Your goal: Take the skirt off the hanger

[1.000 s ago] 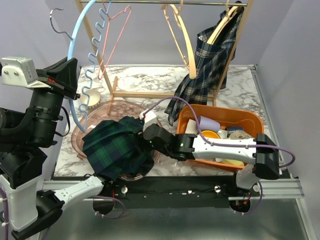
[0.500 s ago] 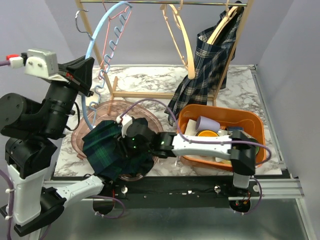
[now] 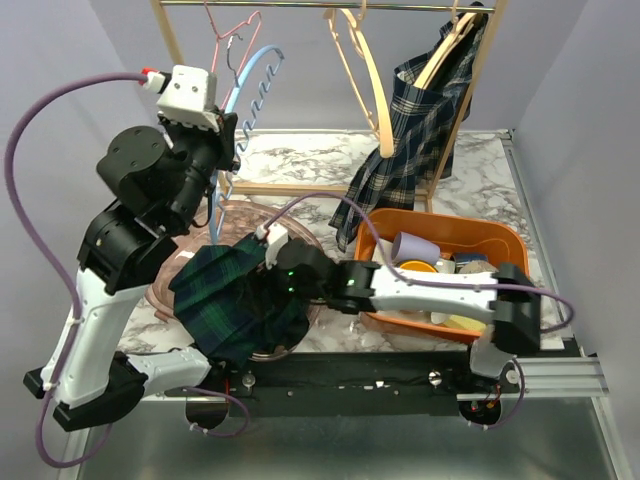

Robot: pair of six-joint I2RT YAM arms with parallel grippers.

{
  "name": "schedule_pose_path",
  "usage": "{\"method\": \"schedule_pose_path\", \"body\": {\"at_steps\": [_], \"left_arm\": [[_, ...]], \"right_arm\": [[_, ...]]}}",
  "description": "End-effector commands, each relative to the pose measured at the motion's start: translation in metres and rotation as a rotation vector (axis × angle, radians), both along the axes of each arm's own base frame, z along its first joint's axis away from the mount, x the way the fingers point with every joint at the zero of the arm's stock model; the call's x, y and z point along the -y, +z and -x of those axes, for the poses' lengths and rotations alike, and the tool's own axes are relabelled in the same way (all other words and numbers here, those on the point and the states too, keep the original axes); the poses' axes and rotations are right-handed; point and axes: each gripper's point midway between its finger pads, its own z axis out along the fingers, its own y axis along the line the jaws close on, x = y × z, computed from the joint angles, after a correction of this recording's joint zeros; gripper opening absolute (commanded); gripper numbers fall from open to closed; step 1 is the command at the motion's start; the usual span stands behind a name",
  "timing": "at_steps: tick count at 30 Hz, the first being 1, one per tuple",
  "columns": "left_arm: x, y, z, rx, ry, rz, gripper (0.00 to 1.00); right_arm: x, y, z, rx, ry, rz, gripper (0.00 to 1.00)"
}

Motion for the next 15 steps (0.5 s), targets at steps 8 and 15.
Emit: {"method": "schedule_pose_path", "body": {"at_steps": [8, 15], "left_arm": [[0.011, 0.019, -0.048, 0.023, 0.108, -0.037, 0.0], [0.026, 0.025, -0.082, 0.047, 0.158, -0.07, 0.0]], "right_arm": [[0.066, 0.097, 0.018, 0.079, 0.006, -0.234, 1.0], [0.097, 0.147, 0.047, 0.089, 0.099, -0.417, 1.0]]}}
